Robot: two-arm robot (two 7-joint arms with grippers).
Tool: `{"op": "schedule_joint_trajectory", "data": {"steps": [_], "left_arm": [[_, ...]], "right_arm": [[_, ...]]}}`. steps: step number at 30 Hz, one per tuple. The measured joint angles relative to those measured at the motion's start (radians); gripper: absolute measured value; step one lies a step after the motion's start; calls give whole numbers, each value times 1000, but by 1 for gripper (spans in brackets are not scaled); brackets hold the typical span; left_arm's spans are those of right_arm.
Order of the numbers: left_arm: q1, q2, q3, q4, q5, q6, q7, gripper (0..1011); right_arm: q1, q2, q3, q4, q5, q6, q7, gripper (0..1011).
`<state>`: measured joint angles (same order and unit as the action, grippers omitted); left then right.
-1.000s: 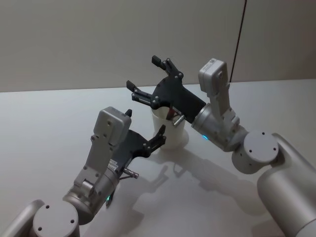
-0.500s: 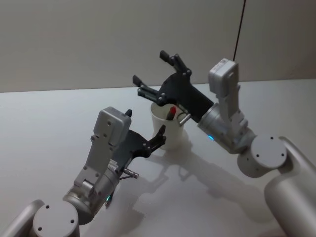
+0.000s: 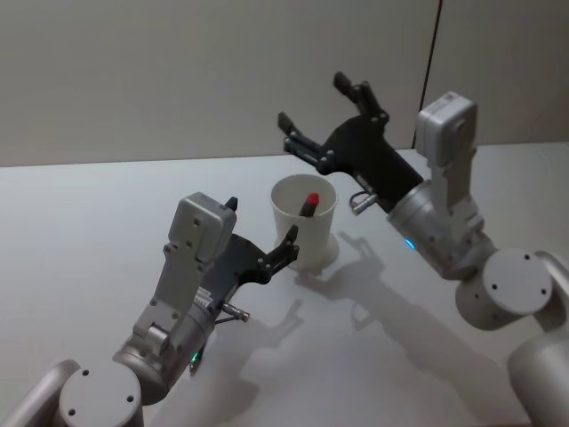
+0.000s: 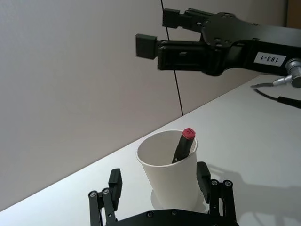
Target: Place the pen into the pen holder.
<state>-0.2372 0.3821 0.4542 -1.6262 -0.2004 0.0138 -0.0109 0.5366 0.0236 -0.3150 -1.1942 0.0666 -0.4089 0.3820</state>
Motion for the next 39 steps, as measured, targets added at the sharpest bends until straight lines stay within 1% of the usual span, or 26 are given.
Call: {"op": "schedule_joint_trajectory", "data": {"steps": [3,5,7,9,10,13,14,16,17,22,29,39], "left_arm": [[0,0,0,0,0,0,0,1009],[0,0,0,0,0,0,0,1009],[0,0,0,0,0,0,0,1009],[0,0,0,0,0,0,0,1009],[0,0,0,0,0,0,0,1010],[0,0,0,0,0,0,0,1010],[0,0,0,0,0,0,0,1009],[0,0,0,0,0,0,0,1010],[0,0,0,0,0,0,0,1009],[0,0,0,0,0,0,0,1009],[0,0,0,0,0,0,0,1009],[0,0,0,0,0,0,0,1009]], "right_arm": [[-20,10,4,-33,-6,22,-40,1001],[-25,12,6,-42,-8,28,-49,1001],[-46,22,11,-73,-12,55,-92,1001],[-57,27,13,-88,-13,68,-113,1001],[-69,32,16,-102,-13,85,-136,1001],[-83,39,21,-120,-13,106,-165,1001],[-92,43,23,-130,-11,124,-188,1001],[-101,47,26,-139,-7,139,-203,1001],[-112,51,30,-148,-3,154,-225,1001],[-141,65,41,-168,20,203,-285,1001],[-168,76,53,-180,44,243,-336,1001],[-185,84,61,-189,60,271,-370,1001]]}}
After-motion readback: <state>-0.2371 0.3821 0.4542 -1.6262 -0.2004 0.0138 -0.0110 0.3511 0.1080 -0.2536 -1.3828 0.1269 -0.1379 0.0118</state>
